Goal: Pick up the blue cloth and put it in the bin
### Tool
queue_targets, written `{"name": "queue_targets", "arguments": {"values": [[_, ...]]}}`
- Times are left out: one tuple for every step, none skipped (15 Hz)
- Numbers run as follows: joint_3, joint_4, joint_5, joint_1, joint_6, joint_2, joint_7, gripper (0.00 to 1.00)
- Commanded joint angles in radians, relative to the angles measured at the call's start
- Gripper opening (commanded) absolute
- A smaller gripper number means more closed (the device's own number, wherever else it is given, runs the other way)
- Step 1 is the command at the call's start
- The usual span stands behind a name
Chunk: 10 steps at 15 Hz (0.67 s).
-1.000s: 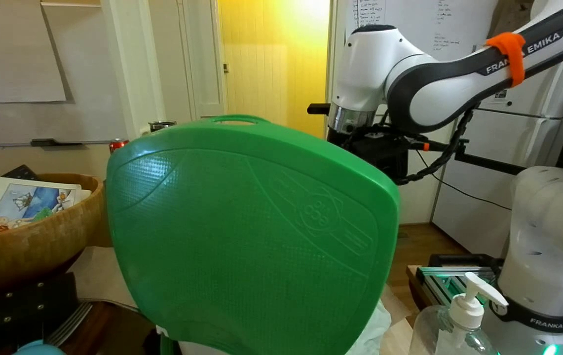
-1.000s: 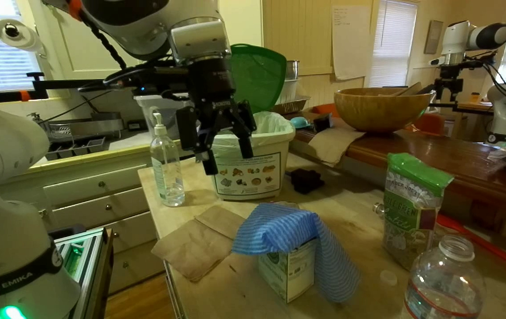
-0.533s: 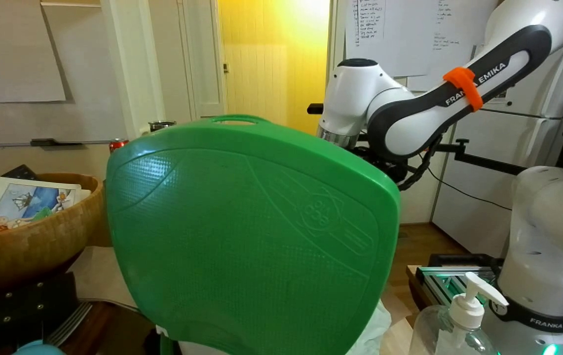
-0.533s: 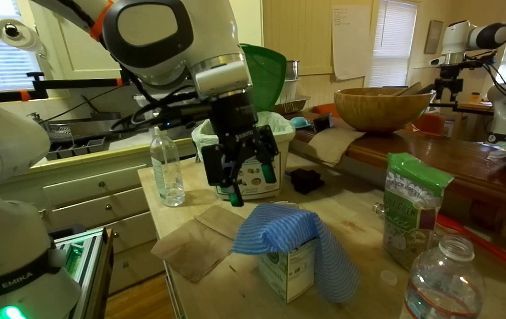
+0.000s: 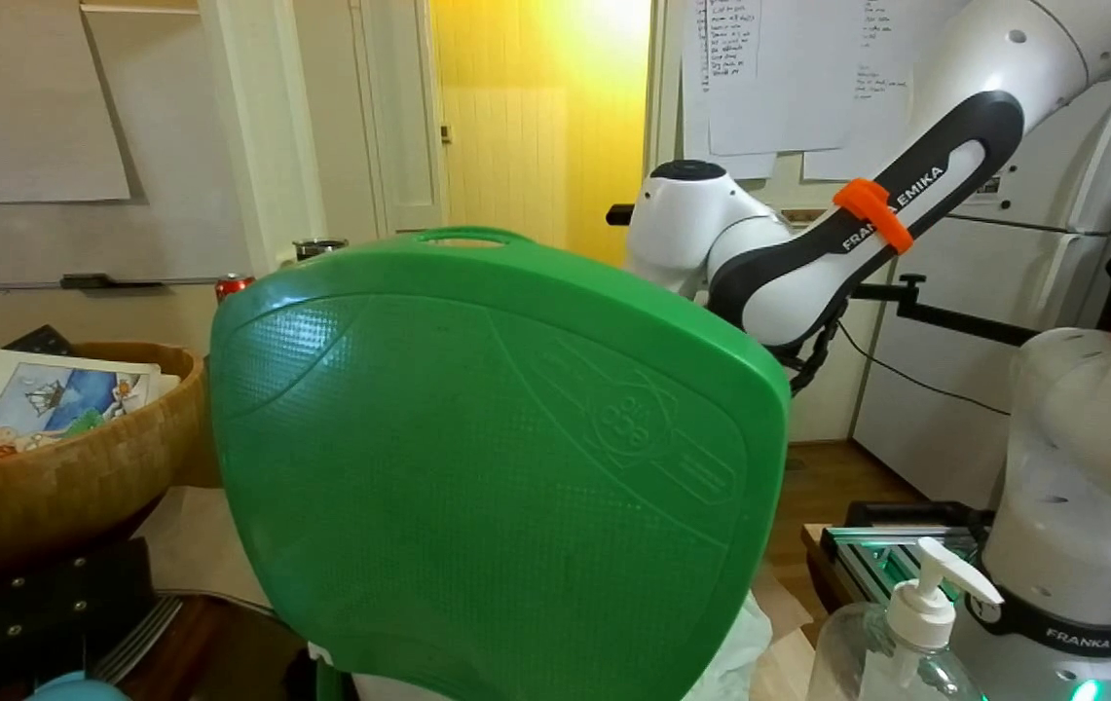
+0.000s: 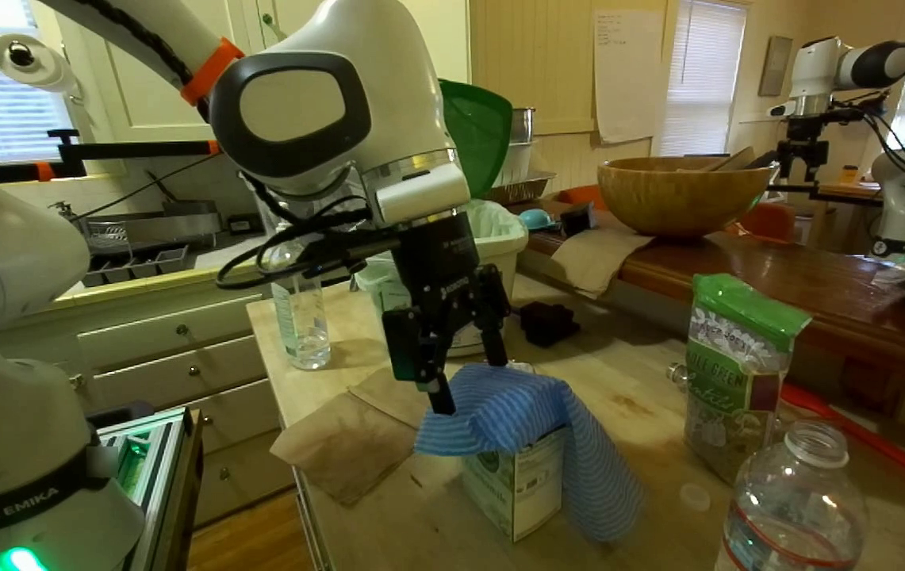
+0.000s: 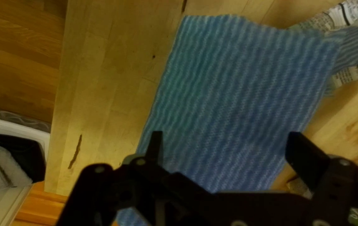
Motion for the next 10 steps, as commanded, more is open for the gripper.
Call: {"name": "queue_targets", "arguments": {"values": [[-0.013,0.002,-0.068,-0.006,0.075,0.050,0.050,1.00],[-0.017,0.003,-0.082,-0.007,0.093,0.059,0.054,1.00],[-0.022,0.004,-0.093,-0.006,0.110,0.066,0.056,1.00],[-0.025,0.003,-0.104,-0.006,0.128,0.075,0.059,1.00],[-0.028,-0.001,-0.117,-0.006,0.149,0.080,0.060,1.00],[-0.032,-0.003,-0.120,-0.003,0.161,0.087,0.057,1.00],[-0.032,-0.004,-0.133,-0.005,0.176,0.094,0.064,1.00],[-0.036,-0.007,-0.134,-0.001,0.188,0.102,0.057,1.00],[-0.039,-0.010,-0.136,0.002,0.201,0.110,0.052,1.00],[-0.042,-0.011,-0.135,0.005,0.212,0.117,0.047,1.00]]}}
